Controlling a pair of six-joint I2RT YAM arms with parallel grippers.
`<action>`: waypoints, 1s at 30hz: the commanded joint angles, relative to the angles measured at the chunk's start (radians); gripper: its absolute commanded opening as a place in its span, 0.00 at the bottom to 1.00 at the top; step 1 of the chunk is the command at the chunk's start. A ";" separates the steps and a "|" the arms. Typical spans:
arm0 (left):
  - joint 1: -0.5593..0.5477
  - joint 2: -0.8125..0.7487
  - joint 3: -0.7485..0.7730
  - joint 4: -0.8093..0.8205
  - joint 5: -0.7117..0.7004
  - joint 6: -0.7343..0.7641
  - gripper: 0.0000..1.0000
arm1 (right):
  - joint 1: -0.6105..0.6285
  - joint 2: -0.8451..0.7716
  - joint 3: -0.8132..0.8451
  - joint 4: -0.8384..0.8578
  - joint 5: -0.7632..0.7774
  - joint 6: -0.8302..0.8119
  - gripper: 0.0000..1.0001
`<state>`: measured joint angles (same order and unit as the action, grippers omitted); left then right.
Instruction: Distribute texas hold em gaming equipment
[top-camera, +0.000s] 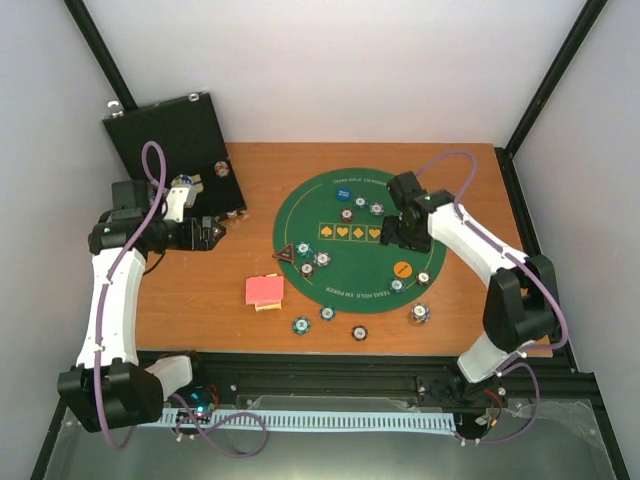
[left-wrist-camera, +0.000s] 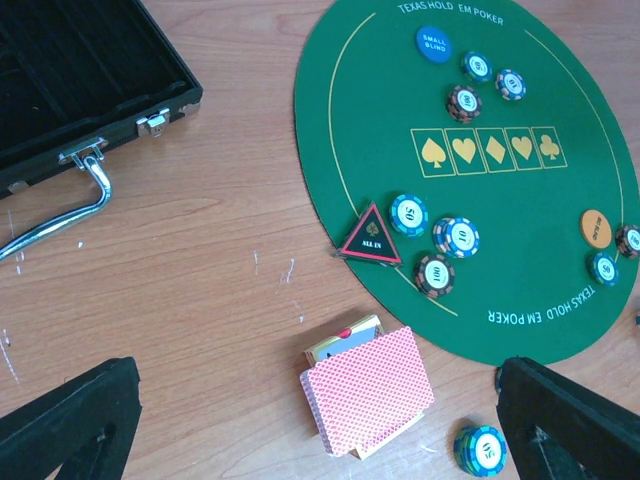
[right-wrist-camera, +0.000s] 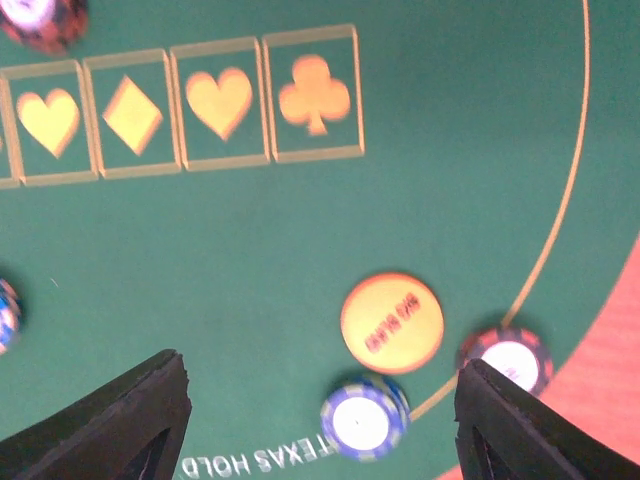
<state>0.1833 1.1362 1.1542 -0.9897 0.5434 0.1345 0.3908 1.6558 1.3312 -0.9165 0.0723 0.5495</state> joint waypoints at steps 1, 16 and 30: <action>0.006 -0.036 0.032 -0.030 0.013 -0.006 1.00 | 0.034 -0.129 -0.136 0.023 0.036 0.078 0.71; 0.006 -0.082 0.029 -0.063 0.023 -0.019 1.00 | 0.048 -0.476 -0.486 0.020 0.015 0.159 0.73; 0.007 -0.107 0.040 -0.072 0.030 -0.023 1.00 | 0.077 -0.525 -0.556 0.008 0.018 0.178 0.74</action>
<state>0.1833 1.0496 1.1542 -1.0485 0.5560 0.1265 0.4511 1.1469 0.7902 -0.9020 0.0856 0.7040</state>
